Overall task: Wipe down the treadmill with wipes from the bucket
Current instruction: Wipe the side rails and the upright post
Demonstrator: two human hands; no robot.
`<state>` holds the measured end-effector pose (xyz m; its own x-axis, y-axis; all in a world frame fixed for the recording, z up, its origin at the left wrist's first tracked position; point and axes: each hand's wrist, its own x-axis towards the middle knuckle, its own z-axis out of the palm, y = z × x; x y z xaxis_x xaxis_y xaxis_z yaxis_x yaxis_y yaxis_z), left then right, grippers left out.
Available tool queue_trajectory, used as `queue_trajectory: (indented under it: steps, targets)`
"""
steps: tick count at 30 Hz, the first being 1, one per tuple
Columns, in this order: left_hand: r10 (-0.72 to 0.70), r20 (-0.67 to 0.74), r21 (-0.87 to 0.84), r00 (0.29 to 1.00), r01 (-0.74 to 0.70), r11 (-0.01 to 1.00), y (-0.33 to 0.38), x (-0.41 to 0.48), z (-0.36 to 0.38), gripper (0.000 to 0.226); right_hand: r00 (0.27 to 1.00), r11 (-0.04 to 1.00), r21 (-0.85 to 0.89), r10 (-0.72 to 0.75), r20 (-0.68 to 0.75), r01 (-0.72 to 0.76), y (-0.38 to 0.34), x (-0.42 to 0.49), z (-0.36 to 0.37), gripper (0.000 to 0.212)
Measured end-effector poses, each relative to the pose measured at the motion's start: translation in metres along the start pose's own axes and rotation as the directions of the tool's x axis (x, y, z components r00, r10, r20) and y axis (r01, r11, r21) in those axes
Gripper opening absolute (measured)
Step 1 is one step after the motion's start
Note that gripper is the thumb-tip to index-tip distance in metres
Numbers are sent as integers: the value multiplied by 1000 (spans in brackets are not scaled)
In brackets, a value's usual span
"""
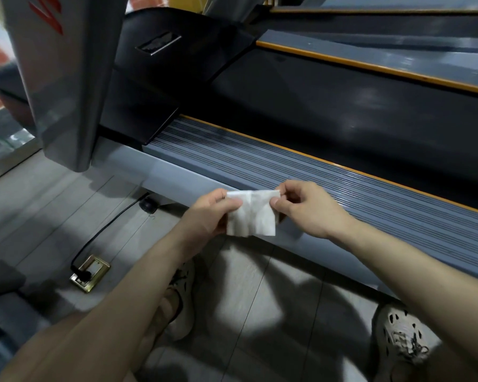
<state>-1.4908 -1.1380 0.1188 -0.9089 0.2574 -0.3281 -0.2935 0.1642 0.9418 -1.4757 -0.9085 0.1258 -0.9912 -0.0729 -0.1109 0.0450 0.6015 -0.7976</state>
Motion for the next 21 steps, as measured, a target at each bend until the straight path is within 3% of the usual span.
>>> queue_trajectory:
  steps: [2,5,8,10,12,14,17,21]
  targets:
    - [-37,-24,29,999,38,999,-4,-3,2,11,999,995,-94,-42,1,42,2,0,2,9]
    - [-54,-266,77,963,77,994,-22,3,-16,20,979,921,-343,-203,-20,184,6,-2,3,20]
    - [-10,-525,271,851,178,946,-54,13,-52,31,925,798,-510,-379,-9,322,9,-5,5,25]
    - [-25,-622,231,783,214,949,-65,21,-69,24,893,725,-575,-450,22,380,9,-1,9,24]
    - [12,-712,212,702,199,957,-64,32,-79,20,889,721,-567,-456,42,397,8,4,16,25]
    - [77,-763,212,642,136,968,-57,50,-77,30,888,712,-576,-457,55,402,8,10,25,30]
    - [118,-689,227,715,58,972,-52,74,-42,60,883,706,-587,-467,35,397,9,24,36,40]
    - [242,-595,211,766,-142,967,-64,73,28,76,854,626,-649,-515,73,433,10,51,43,64]
